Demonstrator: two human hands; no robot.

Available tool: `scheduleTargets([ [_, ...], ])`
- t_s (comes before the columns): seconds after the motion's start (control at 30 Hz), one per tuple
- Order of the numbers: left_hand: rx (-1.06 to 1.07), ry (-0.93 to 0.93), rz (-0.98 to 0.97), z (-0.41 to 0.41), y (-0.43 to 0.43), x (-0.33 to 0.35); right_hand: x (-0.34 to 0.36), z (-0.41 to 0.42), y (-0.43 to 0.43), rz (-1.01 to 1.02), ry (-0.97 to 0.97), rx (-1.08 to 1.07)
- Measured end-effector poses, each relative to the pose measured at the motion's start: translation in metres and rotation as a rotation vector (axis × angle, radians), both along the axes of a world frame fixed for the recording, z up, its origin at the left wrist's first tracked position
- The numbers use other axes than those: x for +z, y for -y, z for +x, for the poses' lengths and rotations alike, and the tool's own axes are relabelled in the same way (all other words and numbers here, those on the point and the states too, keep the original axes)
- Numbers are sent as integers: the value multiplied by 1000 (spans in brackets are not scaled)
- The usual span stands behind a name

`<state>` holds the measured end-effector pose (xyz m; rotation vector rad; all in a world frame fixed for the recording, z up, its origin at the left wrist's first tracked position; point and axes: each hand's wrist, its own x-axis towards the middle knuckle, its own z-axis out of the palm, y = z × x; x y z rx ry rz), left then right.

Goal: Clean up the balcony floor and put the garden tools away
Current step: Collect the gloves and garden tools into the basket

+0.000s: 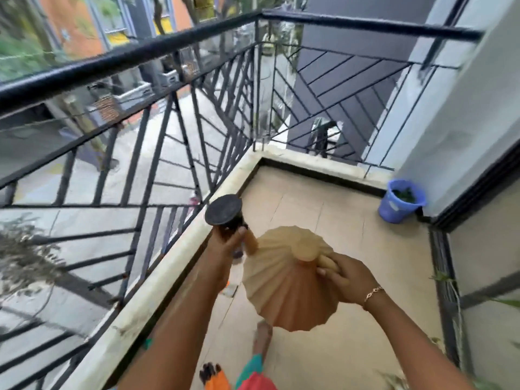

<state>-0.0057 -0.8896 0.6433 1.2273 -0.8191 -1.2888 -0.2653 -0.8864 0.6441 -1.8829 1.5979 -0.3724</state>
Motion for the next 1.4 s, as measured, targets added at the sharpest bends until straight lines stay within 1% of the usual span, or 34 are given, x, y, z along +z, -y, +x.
scheduleTargets([
  [0.07, -68, 42, 10, -8, 47, -10, -4, -7, 42, 11, -16, -19],
  [0.13, -119, 38, 28, -15, 100, -20, -9, -13, 89, 33, -25, -35],
  [0.23, -205, 20, 109, -23, 178, -16, -7, -21, 161, 120, -11, -69],
  [0.33, -234, -20, 139, -37, 252, -12, -2, -33, 231, 167, -41, -76],
  [0.47, -291, -18, 155, -67, 337, -11, -4, -58, 306, 197, -76, -139],
  [0.63, -316, -79, 232, -131, 437, -26, -22, -116, 387, 176, -153, -216],
  [0.7, -314, -96, 272, -160, 476, -36, -29, -145, 421, 158, -178, -242],
  [0.77, -271, -131, 333, -193, 514, -44, -37, -174, 455, 182, -191, -245],
  [0.87, -197, -173, 454, -245, 561, -51, -42, -219, 504, 275, -235, -250],
  [1.0, -135, -174, 546, -305, 629, -57, -46, -274, 566, 349, -238, -258],
  [1.23, -126, -172, 578, -378, 734, -68, -44, -342, 672, 415, -313, -202],
  [1.4, -159, -171, 673, -422, 812, -92, -66, -383, 748, 462, -347, -217],
])
